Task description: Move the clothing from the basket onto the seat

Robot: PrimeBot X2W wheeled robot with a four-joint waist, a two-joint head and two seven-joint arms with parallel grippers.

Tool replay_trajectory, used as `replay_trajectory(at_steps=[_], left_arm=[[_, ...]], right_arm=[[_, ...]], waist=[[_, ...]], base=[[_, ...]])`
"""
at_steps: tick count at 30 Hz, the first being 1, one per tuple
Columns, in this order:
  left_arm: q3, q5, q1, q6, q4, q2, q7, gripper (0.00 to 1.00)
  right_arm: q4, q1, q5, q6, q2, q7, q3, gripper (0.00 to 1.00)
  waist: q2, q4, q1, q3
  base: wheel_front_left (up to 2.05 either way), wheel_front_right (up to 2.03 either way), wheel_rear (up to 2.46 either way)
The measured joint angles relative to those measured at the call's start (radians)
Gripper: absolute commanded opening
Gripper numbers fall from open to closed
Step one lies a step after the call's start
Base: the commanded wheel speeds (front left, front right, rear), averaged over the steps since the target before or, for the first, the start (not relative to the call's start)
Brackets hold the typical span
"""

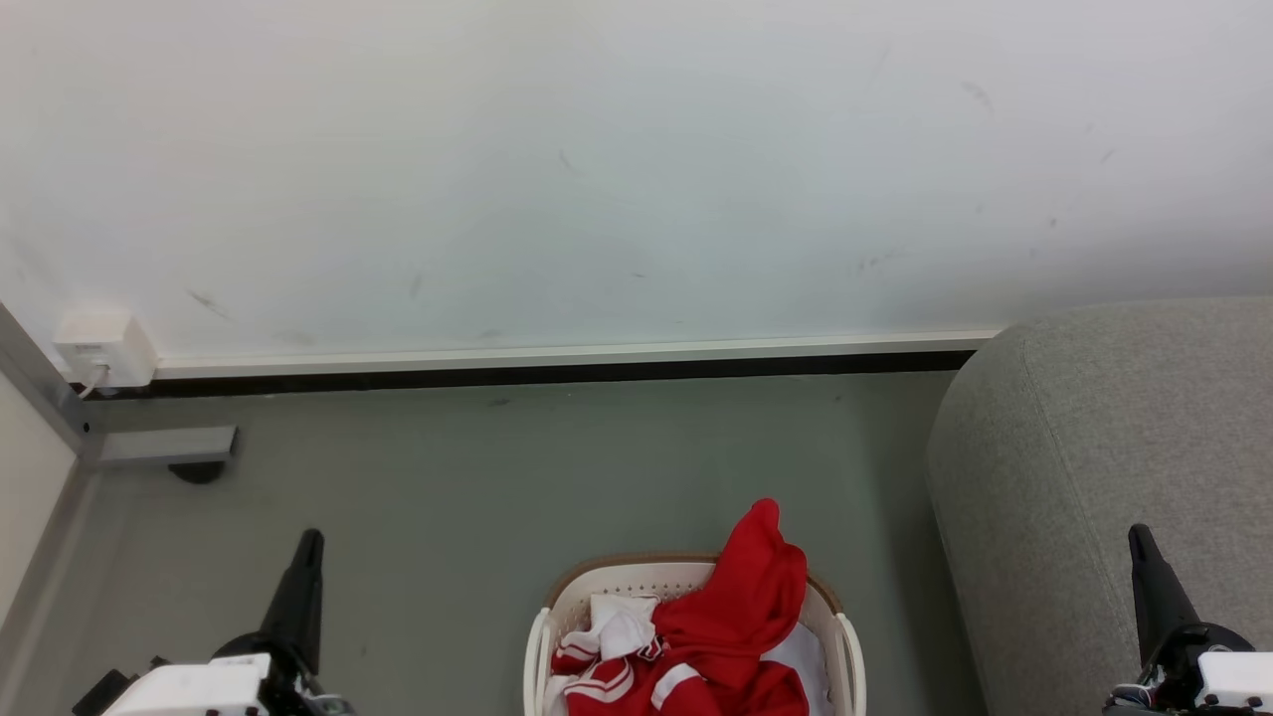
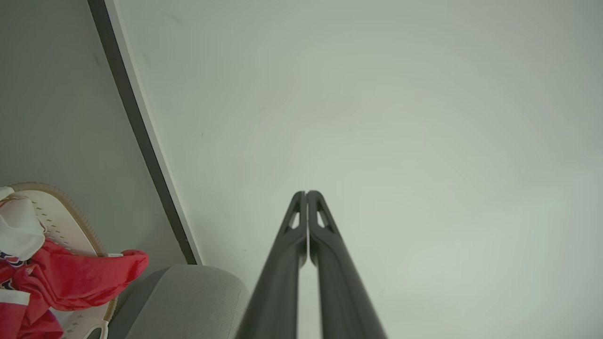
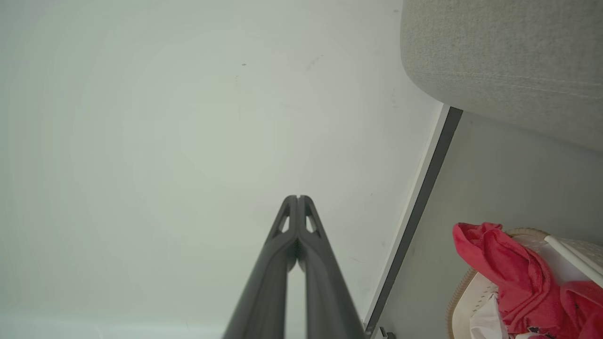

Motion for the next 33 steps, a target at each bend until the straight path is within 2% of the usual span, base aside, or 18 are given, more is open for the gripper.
replay_trajectory(at_steps=[9, 10, 20, 27, 33], left_arm=[[0.0, 0.0, 0.0, 0.0, 0.0, 0.0, 0.0, 0.0], [0.0, 0.0, 0.001, 0.0, 0.003, 0.0, -0.001, 1.0], [-0.028, 0.027, 0.029, 0.004, 0.034, -0.007, -0.035, 1.0], [-0.045, 0.121, 0.027, 0.01, 0.038, -0.007, -0.072, 1.0], [-0.06, 0.25, 0.02, 0.015, 0.036, -0.007, -0.092, 1.0]], right_arm=[[0.0, 0.0, 0.0, 0.0, 0.0, 0.0, 0.0, 0.0], [0.003, 0.001, 0.0, 0.0, 0.001, 0.0, 0.0, 1.0], [0.023, 0.032, -0.036, 0.0, 0.012, -0.037, 0.016, 1.0], [0.011, 0.033, -0.193, 0.0, 0.005, -0.069, 0.032, 1.0], [0.003, 0.033, -0.365, 0.0, -0.013, -0.096, 0.052, 1.0]], waist=[[0.0, 0.0, 0.0001, 0.0], [0.0, 0.0, 0.0, 0.0], [0.0, 0.001, 0.0, 0.0], [0.0, 0.001, 0.0, 0.001], [0.0, 0.002, 0.0, 0.001]], base=[[0.0, 0.0, 0.0], [0.0, 0.0, 0.0], [0.0, 0.0, 0.0], [0.0, 0.0, 0.0], [0.0, 0.0, 0.0]])
